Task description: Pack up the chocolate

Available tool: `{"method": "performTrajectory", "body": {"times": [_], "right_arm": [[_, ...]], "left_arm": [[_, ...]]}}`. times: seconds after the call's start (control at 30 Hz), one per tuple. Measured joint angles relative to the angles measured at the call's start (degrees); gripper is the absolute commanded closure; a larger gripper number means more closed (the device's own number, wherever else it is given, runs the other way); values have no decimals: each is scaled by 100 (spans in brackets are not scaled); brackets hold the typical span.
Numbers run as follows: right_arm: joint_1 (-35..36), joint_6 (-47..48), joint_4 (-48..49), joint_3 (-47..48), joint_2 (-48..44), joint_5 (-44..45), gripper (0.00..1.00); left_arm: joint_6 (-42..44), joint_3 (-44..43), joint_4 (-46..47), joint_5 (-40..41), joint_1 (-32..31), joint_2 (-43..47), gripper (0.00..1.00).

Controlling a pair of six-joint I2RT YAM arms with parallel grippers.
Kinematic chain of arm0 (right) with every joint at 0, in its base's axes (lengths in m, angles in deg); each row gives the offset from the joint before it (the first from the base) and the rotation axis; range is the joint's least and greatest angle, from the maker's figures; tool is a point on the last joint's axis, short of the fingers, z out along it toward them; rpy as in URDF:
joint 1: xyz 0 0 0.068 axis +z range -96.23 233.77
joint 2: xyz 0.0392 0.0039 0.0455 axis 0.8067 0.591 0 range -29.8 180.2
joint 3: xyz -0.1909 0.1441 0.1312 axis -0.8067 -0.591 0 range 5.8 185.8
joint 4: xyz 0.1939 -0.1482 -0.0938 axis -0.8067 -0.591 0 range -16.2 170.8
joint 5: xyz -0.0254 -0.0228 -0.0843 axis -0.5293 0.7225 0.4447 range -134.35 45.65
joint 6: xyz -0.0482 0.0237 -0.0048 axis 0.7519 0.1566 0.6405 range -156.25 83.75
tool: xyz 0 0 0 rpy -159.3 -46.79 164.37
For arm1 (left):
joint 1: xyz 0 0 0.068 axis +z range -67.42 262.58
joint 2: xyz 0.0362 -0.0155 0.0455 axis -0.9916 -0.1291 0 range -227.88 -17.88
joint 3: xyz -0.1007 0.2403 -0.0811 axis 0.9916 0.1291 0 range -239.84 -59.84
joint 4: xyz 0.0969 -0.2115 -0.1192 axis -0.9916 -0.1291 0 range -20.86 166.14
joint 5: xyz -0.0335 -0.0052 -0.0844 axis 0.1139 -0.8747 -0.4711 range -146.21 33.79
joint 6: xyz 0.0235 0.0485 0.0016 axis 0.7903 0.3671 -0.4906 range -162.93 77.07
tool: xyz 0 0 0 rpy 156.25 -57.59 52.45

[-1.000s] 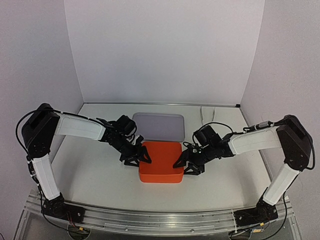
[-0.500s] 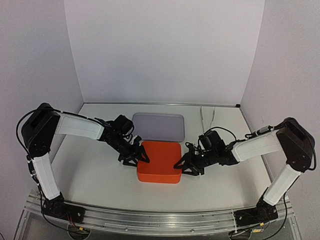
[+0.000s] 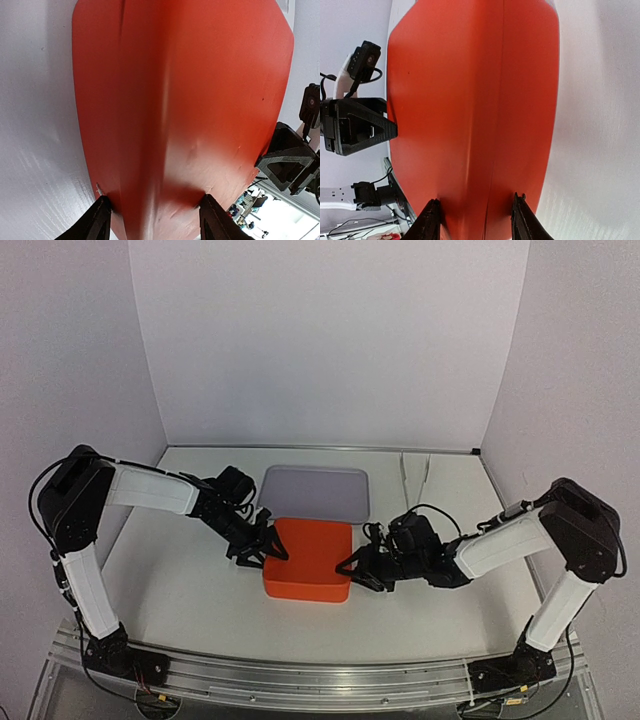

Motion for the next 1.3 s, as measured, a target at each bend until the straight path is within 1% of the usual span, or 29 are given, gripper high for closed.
{"method": "performTrajectory", "body": {"times": [0.07, 0.2, 0.3, 0.37, 0.43, 0.53, 0.6, 0.67, 0.8, 0.93, 1.03, 1.13, 1.23, 1.3], "right_arm": [[176, 0, 236, 1, 86, 525, 87], [393, 25, 1062, 44, 510, 1757, 89], [432, 14, 1720, 52, 848, 2541, 86], [454, 3, 1966, 25, 935, 2797, 84], [477, 4, 1948, -23, 849, 2902, 78], [504, 20, 1255, -88, 385, 2896, 66], [544, 74, 451, 17, 23, 2861, 55], [573, 187, -377, 228, -208, 2765, 47], [599, 328, -1857, 850, -349, 2555, 34], [602, 343, -2801, 1278, -387, 2240, 24], [602, 331, -3253, 1437, -422, 1941, 14], [619, 354, -3659, 1483, -532, 1776, 9], [624, 355, -4002, 1484, -674, 1682, 6], [624, 350, -4270, 1476, -803, 1620, 6]], "left_arm": [[-9, 72, 77, 1, 58, 19, 54], [-184, 237, 361, -40, 140, 51, 58], [-389, 377, 704, -100, 142, 52, 57], [-475, 453, 903, -152, 142, 52, 55], [-492, 474, 981, -205, 141, 50, 52], [-467, 481, 1064, -281, 45, 29, 49], [-441, 405, 1051, -287, -58, 15, 47], [-413, 280, 934, -265, -140, -23, 45], [-308, -87, 630, -268, -206, -182, 40], [-203, -441, 338, -134, -267, -323, 28], [-119, -625, 67, 107, -354, -337, 17], [-49, -735, -199, 397, -406, -322, 9], [1, -771, -410, 673, -443, -240, 2], [25, -773, -576, 858, -448, -152, 0]]}}
